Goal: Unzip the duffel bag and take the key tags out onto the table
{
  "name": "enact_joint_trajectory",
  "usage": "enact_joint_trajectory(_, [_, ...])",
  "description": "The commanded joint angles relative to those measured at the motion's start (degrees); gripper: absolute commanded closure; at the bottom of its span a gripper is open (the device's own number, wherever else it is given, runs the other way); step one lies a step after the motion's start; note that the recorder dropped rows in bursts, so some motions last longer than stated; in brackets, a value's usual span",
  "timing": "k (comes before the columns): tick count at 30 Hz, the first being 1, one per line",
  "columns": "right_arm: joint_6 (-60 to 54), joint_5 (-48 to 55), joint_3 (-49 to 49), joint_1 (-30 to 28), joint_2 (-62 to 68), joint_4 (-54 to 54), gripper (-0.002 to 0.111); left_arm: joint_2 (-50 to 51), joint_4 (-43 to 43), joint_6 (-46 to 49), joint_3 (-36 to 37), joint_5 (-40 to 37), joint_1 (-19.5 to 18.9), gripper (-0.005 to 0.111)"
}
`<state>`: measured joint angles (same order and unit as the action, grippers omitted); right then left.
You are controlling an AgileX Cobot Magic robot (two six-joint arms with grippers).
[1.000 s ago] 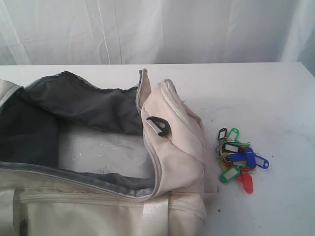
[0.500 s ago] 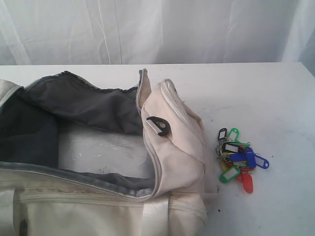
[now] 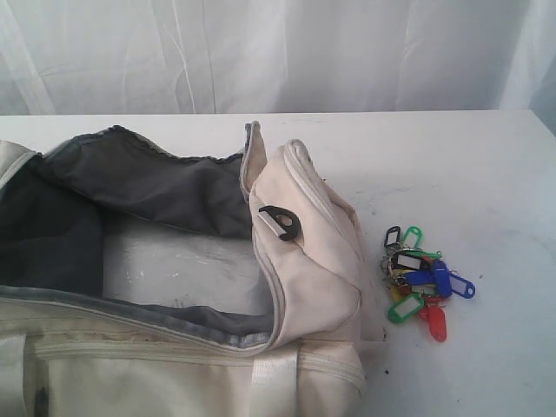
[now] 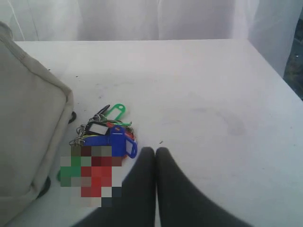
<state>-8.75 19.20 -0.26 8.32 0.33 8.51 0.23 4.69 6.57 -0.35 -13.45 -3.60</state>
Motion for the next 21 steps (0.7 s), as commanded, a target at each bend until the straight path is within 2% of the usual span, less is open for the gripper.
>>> enact_joint_trajectory(1, [0.0,-0.1,0.3,0.3,-0.3,-0.5,0.108,-0.2,0.4,-0.2,0.3,-0.1,-0.1,0.107])
enact_joint_trajectory(21, [0.1,0.0,0.3,0.3,-0.3,-0.1,0.108,-0.2,0.4,-0.2,0.3,-0.1,-0.1,0.107])
